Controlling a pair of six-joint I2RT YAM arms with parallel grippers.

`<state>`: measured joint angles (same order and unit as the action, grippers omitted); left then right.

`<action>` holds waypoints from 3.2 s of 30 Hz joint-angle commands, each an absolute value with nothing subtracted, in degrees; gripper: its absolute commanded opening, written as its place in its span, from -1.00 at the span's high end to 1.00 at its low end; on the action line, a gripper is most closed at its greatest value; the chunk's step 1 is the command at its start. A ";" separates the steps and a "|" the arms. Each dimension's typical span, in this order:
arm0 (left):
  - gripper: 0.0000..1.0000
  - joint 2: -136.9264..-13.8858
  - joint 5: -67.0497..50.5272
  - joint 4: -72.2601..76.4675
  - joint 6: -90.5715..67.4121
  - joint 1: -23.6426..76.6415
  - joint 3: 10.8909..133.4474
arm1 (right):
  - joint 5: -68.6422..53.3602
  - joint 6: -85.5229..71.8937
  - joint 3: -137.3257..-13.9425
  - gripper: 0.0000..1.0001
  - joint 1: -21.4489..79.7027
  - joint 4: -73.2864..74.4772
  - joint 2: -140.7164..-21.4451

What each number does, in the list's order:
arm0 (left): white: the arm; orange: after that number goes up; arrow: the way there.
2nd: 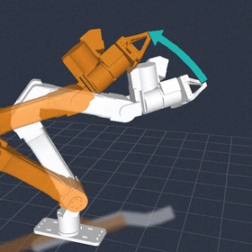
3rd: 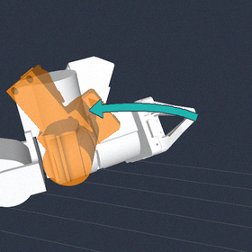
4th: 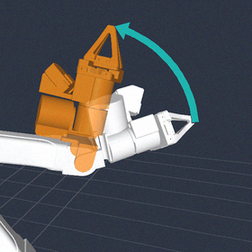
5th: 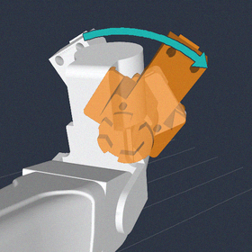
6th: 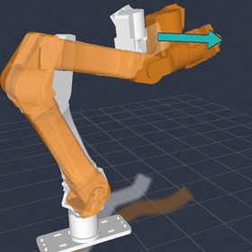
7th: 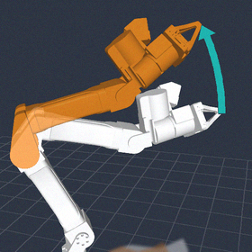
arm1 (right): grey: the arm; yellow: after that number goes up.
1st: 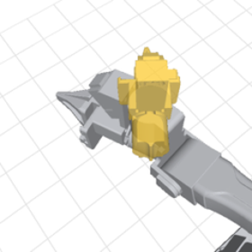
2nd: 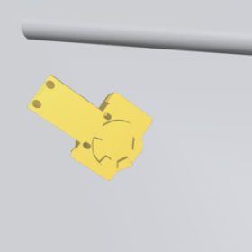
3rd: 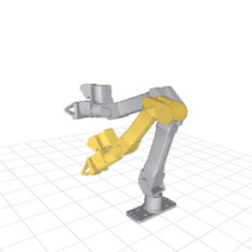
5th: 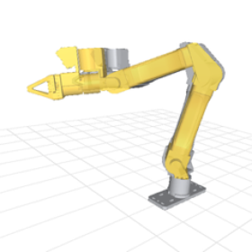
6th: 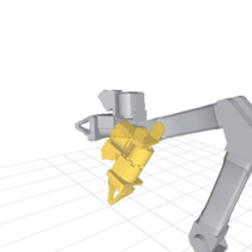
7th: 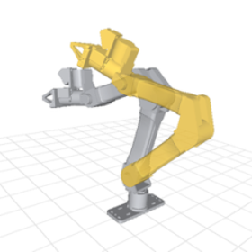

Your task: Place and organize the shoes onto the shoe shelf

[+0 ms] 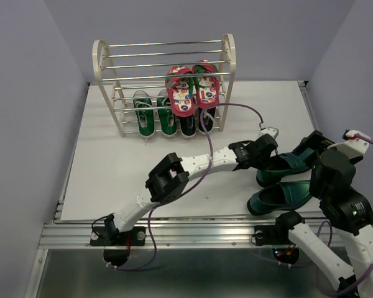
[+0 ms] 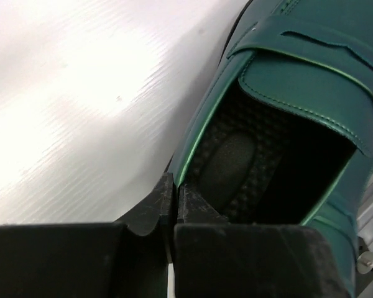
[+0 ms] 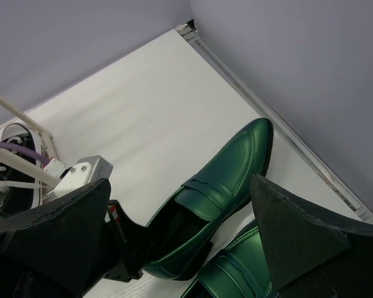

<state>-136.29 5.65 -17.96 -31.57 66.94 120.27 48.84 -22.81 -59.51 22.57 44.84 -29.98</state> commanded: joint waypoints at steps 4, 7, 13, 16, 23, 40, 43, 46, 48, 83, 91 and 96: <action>1.00 -118.67 17.30 -14.06 -35.24 66.71 108.30 | 49.04 -21.27 -58.62 -1.00 22.68 40.17 -30.67; 1.00 -113.57 23.71 -15.73 -36.21 66.45 104.52 | 48.43 -20.83 -58.27 -1.00 22.68 39.12 -31.11; 1.00 -100.13 33.22 -19.60 -39.46 66.27 91.10 | 48.08 -20.21 -57.13 -1.00 22.68 37.18 -31.29; 1.00 -92.22 35.06 -22.74 -42.08 66.09 84.14 | 48.25 -19.78 -56.52 -1.00 22.68 36.65 -31.29; 1.00 -77.36 37.09 -35.92 -46.84 66.01 75.85 | 49.57 -18.98 -55.99 -1.00 22.68 35.68 -30.76; 1.00 -55.37 42.02 -58.81 -50.11 52.48 74.62 | 50.37 -19.07 -53.97 -1.00 22.68 33.75 -31.46; 1.00 -56.42 42.19 -57.74 -47.64 48.26 75.67 | 50.27 -19.51 -53.44 -1.00 22.68 33.58 -31.99; 1.00 -56.86 42.63 -57.22 -45.88 44.66 76.11 | 50.19 -19.51 -53.52 -1.00 22.68 33.40 -32.08; 1.00 -57.48 42.63 -57.22 -45.27 42.73 76.72 | 50.18 -19.51 -53.61 -1.00 22.68 33.40 -32.08; 1.00 -76.02 40.17 -27.95 -39.72 28.21 90.79 | 51.15 -17.75 -51.50 -1.00 22.68 31.82 -28.74; 1.00 -80.51 39.11 -27.60 -42.88 28.21 93.07 | 51.86 -17.75 -51.68 -1.00 22.68 31.82 -28.48; 1.00 -81.21 39.46 -27.86 -47.28 28.12 92.90 | 51.94 -17.84 -51.42 -1.00 22.68 31.82 -28.65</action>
